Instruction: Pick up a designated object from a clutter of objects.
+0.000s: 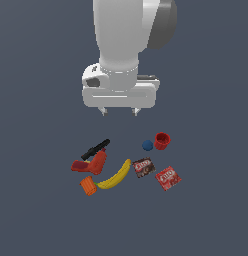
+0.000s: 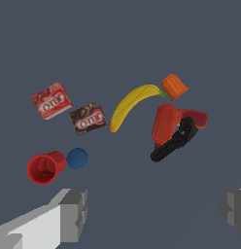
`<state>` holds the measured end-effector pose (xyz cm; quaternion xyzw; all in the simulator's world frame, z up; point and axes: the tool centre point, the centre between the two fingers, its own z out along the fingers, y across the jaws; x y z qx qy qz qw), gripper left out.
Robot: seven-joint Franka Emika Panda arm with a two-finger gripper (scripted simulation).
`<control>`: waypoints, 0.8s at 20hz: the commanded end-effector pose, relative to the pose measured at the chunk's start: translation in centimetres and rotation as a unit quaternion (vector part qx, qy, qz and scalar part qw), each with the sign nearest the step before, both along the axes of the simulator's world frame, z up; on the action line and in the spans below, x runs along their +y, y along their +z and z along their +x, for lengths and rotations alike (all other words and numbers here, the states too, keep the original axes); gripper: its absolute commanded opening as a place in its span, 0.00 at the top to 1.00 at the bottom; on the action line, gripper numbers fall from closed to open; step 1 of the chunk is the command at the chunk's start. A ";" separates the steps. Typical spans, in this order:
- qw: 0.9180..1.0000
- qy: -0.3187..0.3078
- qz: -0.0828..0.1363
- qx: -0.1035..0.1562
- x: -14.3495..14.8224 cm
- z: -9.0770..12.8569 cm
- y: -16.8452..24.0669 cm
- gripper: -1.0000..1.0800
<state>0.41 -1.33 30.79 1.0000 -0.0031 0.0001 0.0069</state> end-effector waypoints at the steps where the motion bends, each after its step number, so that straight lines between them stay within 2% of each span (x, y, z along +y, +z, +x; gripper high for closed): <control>1: 1.000 0.000 0.000 0.000 0.0 0.0 0.0 0.04; 10: 1.000 -0.001 0.010 0.011 2.0 -0.6 -0.5 0.04; 16: 1.000 -0.001 0.010 0.011 2.0 -0.6 -0.5 0.04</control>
